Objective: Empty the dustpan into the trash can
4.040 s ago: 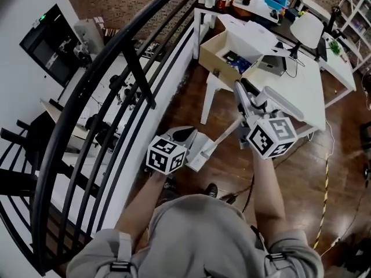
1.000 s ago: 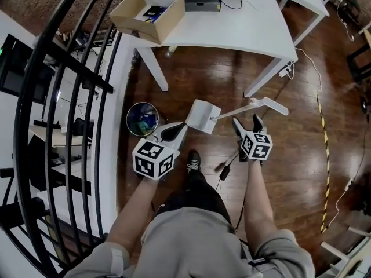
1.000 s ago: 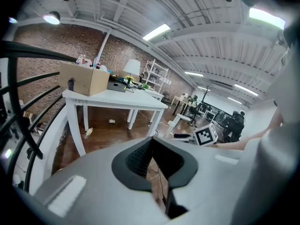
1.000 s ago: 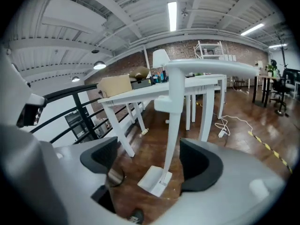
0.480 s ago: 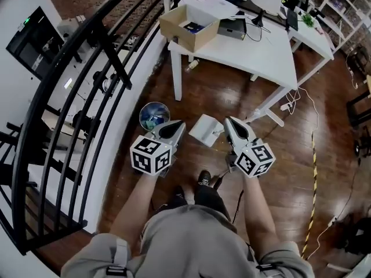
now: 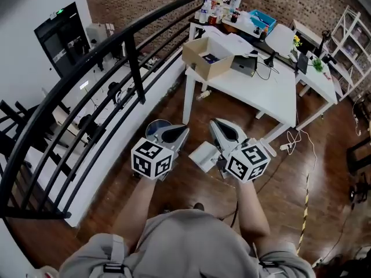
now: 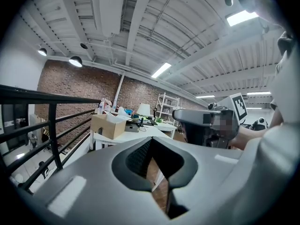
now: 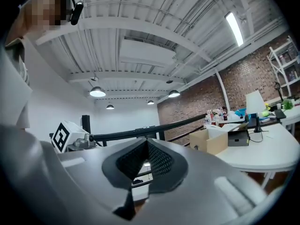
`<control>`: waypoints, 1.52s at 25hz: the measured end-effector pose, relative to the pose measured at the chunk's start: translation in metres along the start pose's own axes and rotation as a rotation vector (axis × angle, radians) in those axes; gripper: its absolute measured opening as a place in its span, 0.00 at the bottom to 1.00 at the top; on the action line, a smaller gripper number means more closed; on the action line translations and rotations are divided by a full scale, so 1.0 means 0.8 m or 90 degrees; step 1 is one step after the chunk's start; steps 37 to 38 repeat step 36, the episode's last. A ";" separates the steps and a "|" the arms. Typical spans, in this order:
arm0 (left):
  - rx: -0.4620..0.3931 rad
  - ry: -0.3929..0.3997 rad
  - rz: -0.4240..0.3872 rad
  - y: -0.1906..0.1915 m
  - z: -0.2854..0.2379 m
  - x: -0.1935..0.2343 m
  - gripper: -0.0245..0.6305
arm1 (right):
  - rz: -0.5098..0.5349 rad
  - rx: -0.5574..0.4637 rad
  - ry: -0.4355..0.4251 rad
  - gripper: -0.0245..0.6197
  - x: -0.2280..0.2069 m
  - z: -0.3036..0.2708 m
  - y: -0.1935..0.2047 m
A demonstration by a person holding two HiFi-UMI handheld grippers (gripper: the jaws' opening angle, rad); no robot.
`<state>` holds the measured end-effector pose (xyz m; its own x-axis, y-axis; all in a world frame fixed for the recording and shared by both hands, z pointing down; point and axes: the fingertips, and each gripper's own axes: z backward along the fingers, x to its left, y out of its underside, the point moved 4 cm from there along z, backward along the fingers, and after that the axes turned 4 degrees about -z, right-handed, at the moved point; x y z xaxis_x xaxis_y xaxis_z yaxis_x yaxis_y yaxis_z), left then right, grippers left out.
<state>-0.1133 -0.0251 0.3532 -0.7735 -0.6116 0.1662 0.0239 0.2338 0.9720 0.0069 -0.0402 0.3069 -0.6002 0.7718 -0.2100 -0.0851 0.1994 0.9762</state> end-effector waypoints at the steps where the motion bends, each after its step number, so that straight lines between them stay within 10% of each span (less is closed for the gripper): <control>1: -0.006 -0.004 -0.004 -0.006 0.003 -0.004 0.05 | 0.004 -0.002 -0.009 0.04 0.003 0.003 -0.007; 38: -0.022 -0.055 0.000 -0.024 0.016 -0.015 0.05 | -0.003 -0.003 -0.092 0.04 0.021 -0.004 -0.013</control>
